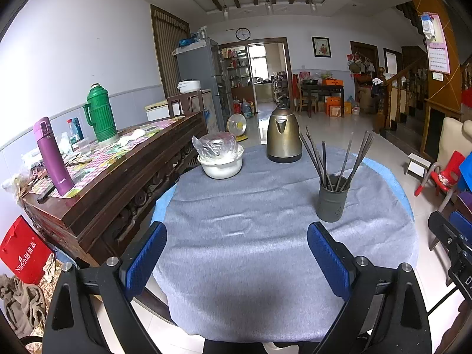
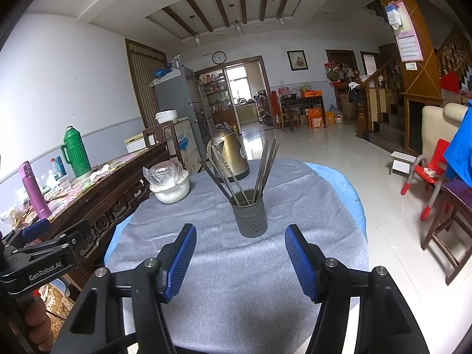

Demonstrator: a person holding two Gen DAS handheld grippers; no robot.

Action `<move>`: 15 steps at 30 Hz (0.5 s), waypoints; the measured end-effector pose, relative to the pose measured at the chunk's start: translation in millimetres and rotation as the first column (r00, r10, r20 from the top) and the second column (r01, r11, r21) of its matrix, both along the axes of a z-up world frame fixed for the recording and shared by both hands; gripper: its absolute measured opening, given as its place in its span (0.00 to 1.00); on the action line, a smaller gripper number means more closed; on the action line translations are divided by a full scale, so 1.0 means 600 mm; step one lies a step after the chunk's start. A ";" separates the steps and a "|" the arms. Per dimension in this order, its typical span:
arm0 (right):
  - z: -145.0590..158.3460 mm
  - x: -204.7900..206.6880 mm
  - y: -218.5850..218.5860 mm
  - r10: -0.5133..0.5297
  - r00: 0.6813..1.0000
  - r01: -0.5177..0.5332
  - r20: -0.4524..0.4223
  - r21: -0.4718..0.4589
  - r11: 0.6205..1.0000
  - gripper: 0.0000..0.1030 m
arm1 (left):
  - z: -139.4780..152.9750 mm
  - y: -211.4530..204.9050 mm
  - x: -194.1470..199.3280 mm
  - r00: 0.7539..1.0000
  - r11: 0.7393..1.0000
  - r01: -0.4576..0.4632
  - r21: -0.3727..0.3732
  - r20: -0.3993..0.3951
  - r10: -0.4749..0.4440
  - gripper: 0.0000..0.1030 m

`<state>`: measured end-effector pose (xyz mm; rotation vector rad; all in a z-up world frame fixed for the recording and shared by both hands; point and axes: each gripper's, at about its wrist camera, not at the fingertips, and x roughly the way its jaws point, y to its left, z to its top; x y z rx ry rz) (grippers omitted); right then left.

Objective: Organize utensils

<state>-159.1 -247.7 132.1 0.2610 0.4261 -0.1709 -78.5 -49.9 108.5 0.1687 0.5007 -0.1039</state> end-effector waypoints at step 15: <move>-0.002 0.003 0.001 0.000 1.000 0.000 -0.005 -0.005 1.000 0.64 | -0.004 0.006 0.003 1.000 1.000 -0.007 -0.004 -0.005 0.007 0.93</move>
